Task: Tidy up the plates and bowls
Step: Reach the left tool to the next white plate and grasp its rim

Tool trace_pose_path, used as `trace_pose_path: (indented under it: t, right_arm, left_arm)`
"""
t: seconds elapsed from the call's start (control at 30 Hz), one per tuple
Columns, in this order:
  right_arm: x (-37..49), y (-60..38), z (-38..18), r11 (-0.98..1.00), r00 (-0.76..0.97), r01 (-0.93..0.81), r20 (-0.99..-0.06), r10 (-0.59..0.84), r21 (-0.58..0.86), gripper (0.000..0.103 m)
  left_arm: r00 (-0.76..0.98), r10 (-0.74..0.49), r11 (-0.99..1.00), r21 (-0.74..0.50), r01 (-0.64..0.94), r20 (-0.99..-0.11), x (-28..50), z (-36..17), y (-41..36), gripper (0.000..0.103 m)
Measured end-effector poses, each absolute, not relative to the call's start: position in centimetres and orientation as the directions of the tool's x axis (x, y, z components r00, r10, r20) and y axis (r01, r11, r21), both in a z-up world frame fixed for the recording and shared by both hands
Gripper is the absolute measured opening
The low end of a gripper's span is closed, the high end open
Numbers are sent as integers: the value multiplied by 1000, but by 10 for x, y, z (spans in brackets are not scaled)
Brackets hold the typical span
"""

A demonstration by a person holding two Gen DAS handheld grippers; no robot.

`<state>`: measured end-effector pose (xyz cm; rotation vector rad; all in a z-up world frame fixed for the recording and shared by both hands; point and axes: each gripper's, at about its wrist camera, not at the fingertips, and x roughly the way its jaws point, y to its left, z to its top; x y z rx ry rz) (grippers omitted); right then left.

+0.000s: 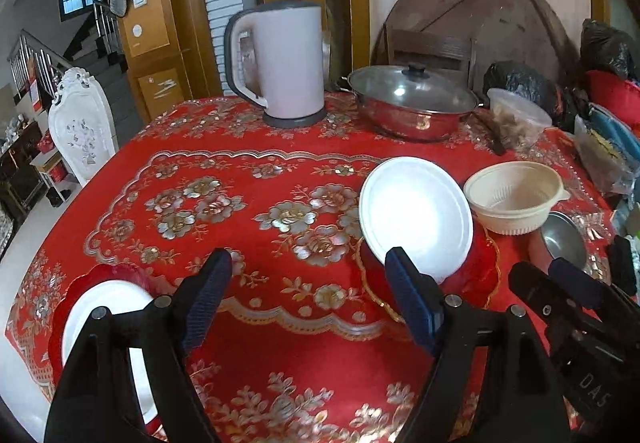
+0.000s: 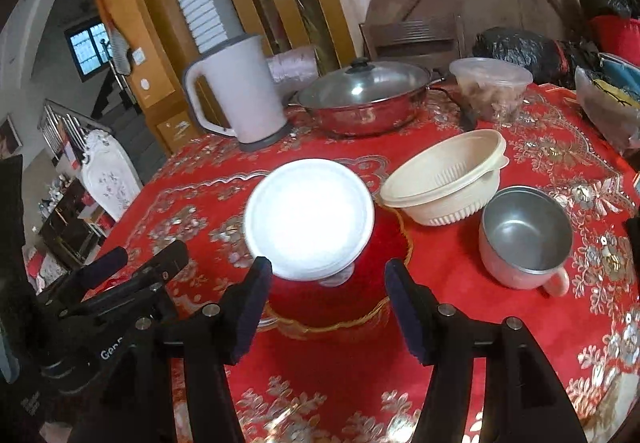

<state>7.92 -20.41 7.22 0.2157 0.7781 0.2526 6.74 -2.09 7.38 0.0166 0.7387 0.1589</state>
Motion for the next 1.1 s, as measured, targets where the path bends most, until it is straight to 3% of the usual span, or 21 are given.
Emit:
trace_pose_path:
  t: [1.1]
  right_arm:
    - [149, -209, 28, 940, 618, -109, -719, 320, 324, 61]
  left_arm:
    - [670, 183, 983, 127, -132, -720, 155, 42, -42, 79]
